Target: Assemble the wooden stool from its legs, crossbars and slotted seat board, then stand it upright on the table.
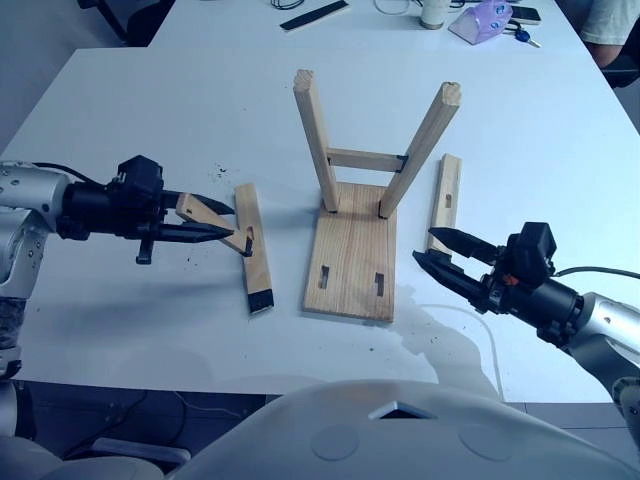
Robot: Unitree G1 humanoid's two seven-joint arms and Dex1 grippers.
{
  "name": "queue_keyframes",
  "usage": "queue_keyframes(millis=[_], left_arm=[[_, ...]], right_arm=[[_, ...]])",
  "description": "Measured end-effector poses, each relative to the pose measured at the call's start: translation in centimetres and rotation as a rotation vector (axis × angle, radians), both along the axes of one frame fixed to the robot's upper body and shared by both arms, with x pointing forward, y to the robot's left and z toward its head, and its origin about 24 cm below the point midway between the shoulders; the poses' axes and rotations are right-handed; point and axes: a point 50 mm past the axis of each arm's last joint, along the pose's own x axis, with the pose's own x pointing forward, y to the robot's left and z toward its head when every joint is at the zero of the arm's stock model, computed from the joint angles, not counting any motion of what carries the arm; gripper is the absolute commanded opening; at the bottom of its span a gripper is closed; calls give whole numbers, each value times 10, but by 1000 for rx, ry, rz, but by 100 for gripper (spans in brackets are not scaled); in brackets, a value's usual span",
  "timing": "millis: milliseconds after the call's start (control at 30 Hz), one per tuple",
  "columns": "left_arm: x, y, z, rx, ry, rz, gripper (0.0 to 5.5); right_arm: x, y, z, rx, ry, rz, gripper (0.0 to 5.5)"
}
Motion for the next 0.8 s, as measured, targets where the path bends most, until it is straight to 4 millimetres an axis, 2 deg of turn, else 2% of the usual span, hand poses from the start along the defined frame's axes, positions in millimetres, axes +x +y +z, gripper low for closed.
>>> queue_keyframes(millis=[233, 467, 800], left_arm=[[9, 1, -29, 78, 19, 105, 131], [21, 8, -32, 123, -8, 177, 131], [23, 8, -42, 184, -15, 162, 131]], right_arm=[[3, 2, -8, -43, 9, 7, 239], [2, 6, -13, -75, 5, 11, 239], [1, 8, -16, -90, -2, 5, 239]])
